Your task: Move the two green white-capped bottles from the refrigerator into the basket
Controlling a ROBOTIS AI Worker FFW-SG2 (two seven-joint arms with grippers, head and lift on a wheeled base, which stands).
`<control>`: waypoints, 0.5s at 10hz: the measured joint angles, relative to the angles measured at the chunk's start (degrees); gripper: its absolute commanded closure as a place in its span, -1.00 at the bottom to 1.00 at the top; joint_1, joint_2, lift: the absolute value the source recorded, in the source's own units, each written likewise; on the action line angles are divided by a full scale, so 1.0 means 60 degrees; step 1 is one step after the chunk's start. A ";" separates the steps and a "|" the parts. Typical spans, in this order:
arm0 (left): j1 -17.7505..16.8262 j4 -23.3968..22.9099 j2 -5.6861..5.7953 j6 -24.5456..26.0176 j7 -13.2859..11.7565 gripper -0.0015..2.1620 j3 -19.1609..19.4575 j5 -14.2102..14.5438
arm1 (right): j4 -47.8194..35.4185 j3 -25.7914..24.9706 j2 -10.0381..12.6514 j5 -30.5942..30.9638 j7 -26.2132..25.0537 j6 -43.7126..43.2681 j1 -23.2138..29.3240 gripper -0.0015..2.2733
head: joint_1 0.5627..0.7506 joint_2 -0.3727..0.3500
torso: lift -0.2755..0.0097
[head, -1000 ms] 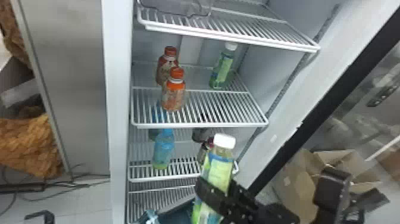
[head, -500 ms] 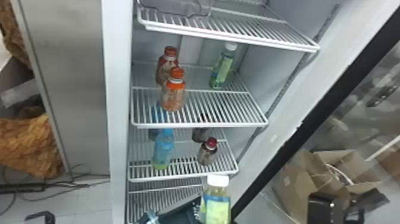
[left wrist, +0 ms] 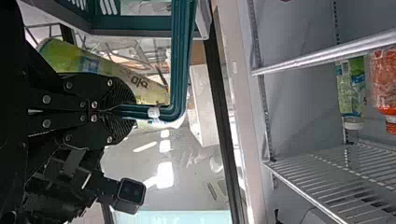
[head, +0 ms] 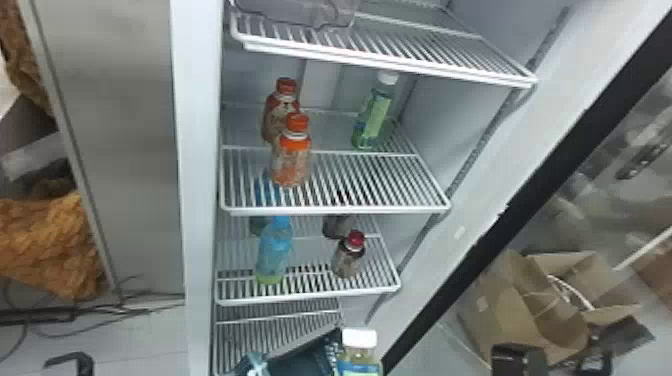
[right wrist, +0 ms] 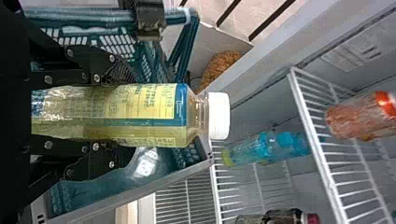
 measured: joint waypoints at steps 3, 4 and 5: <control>-0.0004 0.0000 0.0000 0.0000 0.0000 0.12 -0.0006 0.0000 | 0.0678 0.0035 0.0085 -0.0005 0.0001 -0.0242 -0.0318 -0.31 | 0.41 -0.94 | 0.90; -0.0004 0.0000 -0.0004 0.0000 0.0000 0.12 0.0006 0.0000 | 0.0782 0.0049 0.0085 -0.0062 0.0004 -0.0296 -0.0353 -0.31 | 0.41 -0.94 | 0.90; -0.0004 0.0000 -0.0008 0.0000 0.0000 0.12 0.0016 0.0000 | 0.0892 0.0105 0.0079 -0.0189 0.0010 -0.0353 -0.0386 -0.34 | 0.41 -0.94 | 0.90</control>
